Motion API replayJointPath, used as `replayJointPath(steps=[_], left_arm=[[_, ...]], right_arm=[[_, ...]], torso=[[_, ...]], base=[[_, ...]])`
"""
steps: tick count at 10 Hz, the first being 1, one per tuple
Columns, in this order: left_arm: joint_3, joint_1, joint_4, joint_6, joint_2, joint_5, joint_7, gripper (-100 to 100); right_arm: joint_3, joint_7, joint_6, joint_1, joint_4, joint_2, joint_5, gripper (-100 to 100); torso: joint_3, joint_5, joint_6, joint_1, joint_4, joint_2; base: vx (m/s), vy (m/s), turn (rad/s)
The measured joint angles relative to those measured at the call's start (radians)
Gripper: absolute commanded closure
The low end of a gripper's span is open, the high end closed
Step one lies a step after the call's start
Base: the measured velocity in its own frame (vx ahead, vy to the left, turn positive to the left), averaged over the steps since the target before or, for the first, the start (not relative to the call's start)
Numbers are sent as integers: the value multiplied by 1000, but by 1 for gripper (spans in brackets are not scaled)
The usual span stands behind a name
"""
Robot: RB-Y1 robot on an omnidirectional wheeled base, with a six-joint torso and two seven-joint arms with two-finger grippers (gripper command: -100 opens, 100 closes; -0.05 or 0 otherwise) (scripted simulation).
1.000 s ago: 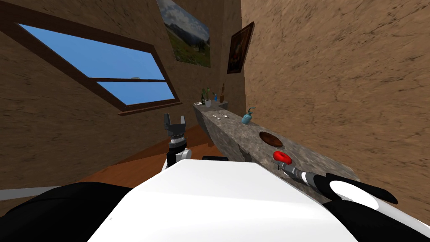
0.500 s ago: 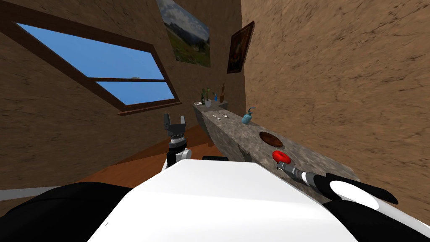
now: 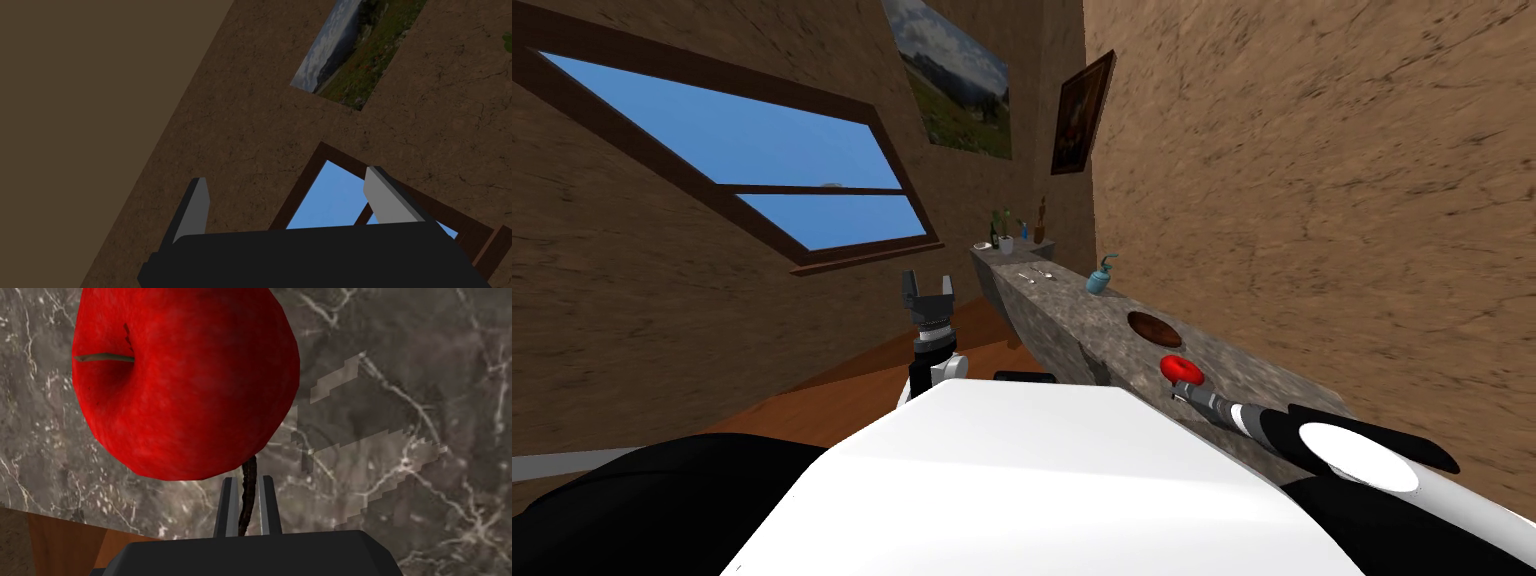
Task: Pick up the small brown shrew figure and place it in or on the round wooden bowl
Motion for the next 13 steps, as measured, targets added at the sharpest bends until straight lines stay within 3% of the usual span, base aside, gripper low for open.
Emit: replayJointPath(steps=[5,9,13], left_arm=[[0,0,0,0,0,0,0,0],[0,0,0,0,0,0,0,0],[0,0,0,0,0,0,0,0]], right_arm=[[-53,-14,39,33,20,1,11,100],[-76,-38,81,58,27,18,39,100],[-103,-30,97,40,83,25,72,100]], torso=[[1,4,-1,24,0,2],[-4,3,-6,26,-1,-8],[-9,2,-7,10,-3,-16]], base=[[-36,248,68],[83,283,148],[169,115,125]])
